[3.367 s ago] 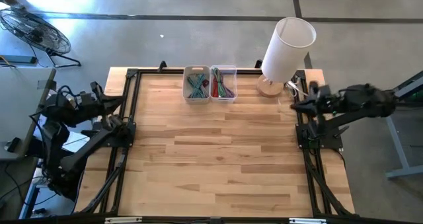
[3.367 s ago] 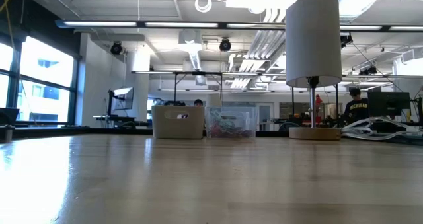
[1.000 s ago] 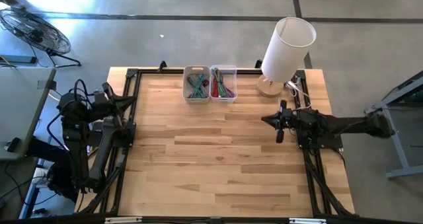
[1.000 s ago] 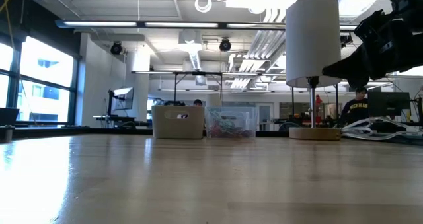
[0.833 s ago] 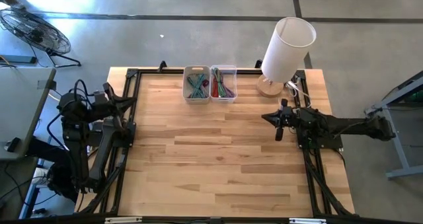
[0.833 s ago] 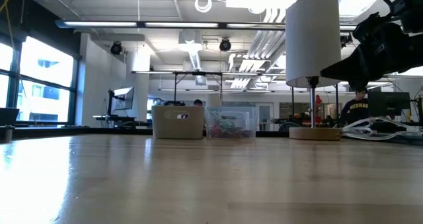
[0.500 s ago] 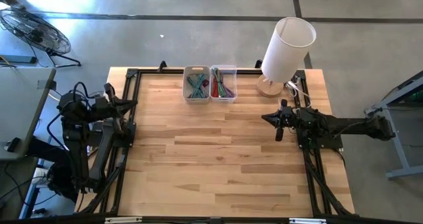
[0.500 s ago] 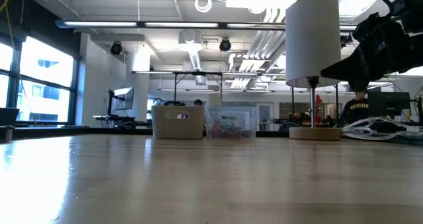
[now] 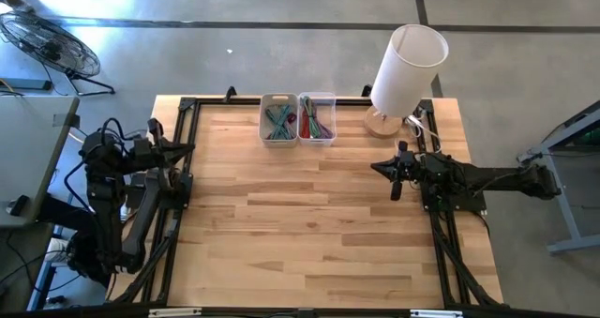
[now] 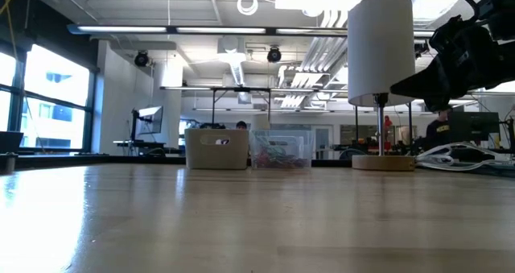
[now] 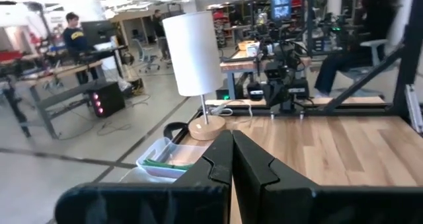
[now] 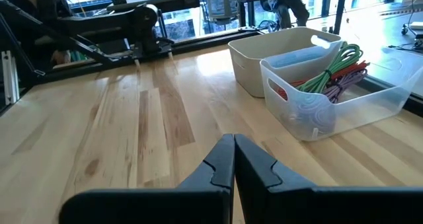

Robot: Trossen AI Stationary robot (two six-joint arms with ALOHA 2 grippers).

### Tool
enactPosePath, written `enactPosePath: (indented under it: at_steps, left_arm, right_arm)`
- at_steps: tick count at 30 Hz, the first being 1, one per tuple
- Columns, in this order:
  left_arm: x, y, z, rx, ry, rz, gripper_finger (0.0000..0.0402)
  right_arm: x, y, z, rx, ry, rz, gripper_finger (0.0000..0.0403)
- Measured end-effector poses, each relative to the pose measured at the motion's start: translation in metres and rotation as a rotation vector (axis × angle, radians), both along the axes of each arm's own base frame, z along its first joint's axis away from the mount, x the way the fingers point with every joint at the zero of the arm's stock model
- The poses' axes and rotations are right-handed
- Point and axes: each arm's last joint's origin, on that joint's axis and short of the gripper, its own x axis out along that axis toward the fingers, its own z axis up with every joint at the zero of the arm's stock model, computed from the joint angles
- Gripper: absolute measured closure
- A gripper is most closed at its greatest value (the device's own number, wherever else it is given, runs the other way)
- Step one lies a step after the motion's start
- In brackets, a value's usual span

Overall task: Pick & Place USB Port
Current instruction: Return to Home Position

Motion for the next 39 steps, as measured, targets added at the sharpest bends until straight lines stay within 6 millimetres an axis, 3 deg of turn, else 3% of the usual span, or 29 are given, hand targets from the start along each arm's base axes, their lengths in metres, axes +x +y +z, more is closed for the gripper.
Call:
enactPosePath:
  at_steps: [19,26,34,39]
  left_arm:
    - [-0.017,0.003,-0.007,0.419,0.14,-0.224,0.0401]
    - [-0.023,0.013,-0.001,0.394,0.083,-0.241,0.0401]
    - [-0.003,0.027,0.012,0.408,0.03,-0.248,0.0402]
    - [0.026,0.031,0.001,0.398,0.054,-0.278,0.0401]
  right_arm:
    - [0.0,0.0,0.0,0.0,0.001,0.0,0.0402]
    - [0.0,0.0,0.0,0.0,0.001,0.0,0.0398]
    - [0.0,0.0,0.0,0.0,0.001,0.0,0.0401]
    - [0.0,0.0,0.0,0.0,0.001,0.0,0.0398]
